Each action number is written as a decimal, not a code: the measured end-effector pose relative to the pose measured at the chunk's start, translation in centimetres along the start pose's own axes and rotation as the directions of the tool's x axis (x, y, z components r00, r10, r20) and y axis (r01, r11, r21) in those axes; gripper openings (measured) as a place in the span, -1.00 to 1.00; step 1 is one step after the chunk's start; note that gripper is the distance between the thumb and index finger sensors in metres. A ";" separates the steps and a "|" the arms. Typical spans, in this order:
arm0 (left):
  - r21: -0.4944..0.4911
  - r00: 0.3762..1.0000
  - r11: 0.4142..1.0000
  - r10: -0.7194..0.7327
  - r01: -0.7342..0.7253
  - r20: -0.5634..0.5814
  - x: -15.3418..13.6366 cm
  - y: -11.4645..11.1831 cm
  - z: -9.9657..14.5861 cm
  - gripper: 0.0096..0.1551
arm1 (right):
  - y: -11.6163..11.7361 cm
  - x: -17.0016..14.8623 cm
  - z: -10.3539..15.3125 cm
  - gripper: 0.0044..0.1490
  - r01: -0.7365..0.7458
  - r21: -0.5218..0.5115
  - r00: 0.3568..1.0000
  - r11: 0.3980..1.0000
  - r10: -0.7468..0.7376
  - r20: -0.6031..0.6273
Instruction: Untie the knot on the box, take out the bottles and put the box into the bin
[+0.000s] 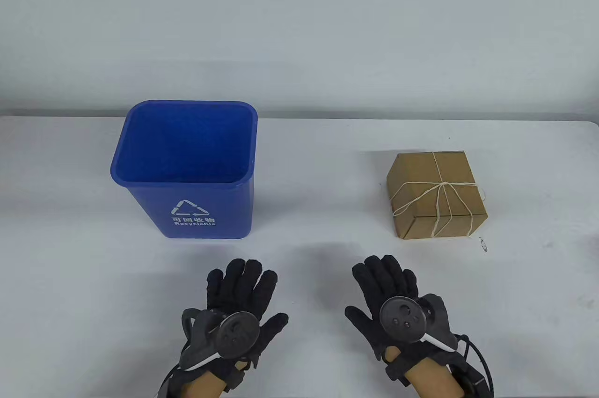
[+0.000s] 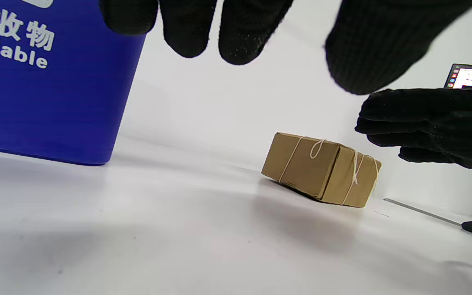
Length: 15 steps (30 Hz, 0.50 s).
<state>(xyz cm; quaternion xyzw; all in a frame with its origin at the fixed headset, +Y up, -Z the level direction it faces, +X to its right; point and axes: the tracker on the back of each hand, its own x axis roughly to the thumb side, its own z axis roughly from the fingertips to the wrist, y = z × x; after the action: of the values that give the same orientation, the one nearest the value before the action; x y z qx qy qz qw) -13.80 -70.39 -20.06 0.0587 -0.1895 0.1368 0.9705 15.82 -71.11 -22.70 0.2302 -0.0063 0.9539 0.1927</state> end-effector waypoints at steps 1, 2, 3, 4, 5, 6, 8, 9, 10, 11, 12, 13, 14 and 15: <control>0.000 1.000 1.000 0.000 0.000 0.000 0.0 0.0 0.0 0.03 | 0.0 0.0 0.0 0.00 0.000 0.001 1.000 1.000 0.000 0.000; 0.001 1.000 1.000 0.000 0.000 -0.001 0.0 0.0 0.0 0.04 | 0.0 0.0 0.0 0.00 -0.001 0.003 1.000 1.000 0.001 0.000; 0.002 1.000 1.000 0.000 0.000 -0.001 0.0 0.0 0.0 0.03 | 0.0 0.0 0.0 0.00 -0.001 0.003 1.000 1.000 0.001 0.000; 0.002 1.000 1.000 -0.002 0.002 -0.002 0.1 0.0 0.0 0.04 | 0.0 0.0 0.0 0.00 -0.002 0.003 1.000 1.000 0.002 0.001; 0.001 1.000 1.000 -0.002 0.002 -0.002 0.1 0.0 0.0 0.03 | 0.0 0.0 0.0 0.00 -0.003 0.002 1.000 1.000 0.003 0.001; 0.001 1.000 1.000 -0.002 0.002 -0.002 0.1 0.0 0.0 0.03 | -0.1 0.0 0.1 0.00 -0.002 -0.002 1.000 1.000 0.002 0.001; -0.001 1.000 1.000 -0.004 0.004 -0.004 0.1 0.0 0.0 0.04 | -0.2 0.0 0.1 0.00 -0.001 -0.009 1.000 1.000 0.001 0.001; -0.002 1.000 1.000 -0.004 0.004 -0.003 0.1 0.0 0.0 0.04 | -0.2 0.0 0.1 0.00 -0.002 -0.011 1.000 1.000 0.002 0.001; -0.003 1.000 1.000 -0.003 0.003 -0.002 0.1 0.0 0.0 0.04 | -0.3 -0.1 0.1 0.00 -0.003 -0.012 1.000 1.000 0.003 0.000; -0.007 1.000 1.000 -0.005 0.005 -0.002 0.1 0.0 -0.1 0.04 | -0.3 -0.1 0.1 0.00 -0.003 -0.012 1.000 1.000 0.003 -0.001; -0.008 1.000 1.000 -0.008 0.008 0.000 0.1 -0.1 -0.1 0.04 | -0.3 -0.2 0.1 0.00 -0.004 -0.011 1.000 1.000 0.004 -0.002; -0.007 1.000 1.000 -0.009 0.009 0.001 0.1 -0.1 -0.1 0.04 | -0.2 -0.3 0.1 0.00 -0.005 -0.006 1.000 1.000 0.005 -0.006; -0.007 1.000 1.000 -0.006 0.006 0.002 0.1 -0.1 -0.1 0.04 | -0.2 -0.4 0.0 0.00 -0.007 -0.003 1.000 1.000 0.007 -0.009; -0.009 1.000 1.000 -0.003 0.003 0.002 0.1 -0.1 -0.1 0.04 | -0.2 -0.4 0.0 0.00 -0.008 -0.002 1.000 1.000 0.008 -0.010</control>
<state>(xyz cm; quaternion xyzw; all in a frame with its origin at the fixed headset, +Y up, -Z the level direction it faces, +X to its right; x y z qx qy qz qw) -13.61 -70.40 -20.15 0.0546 -0.1913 0.1345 0.9707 16.25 -71.08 -22.88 0.2253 -0.0074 0.9558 0.1890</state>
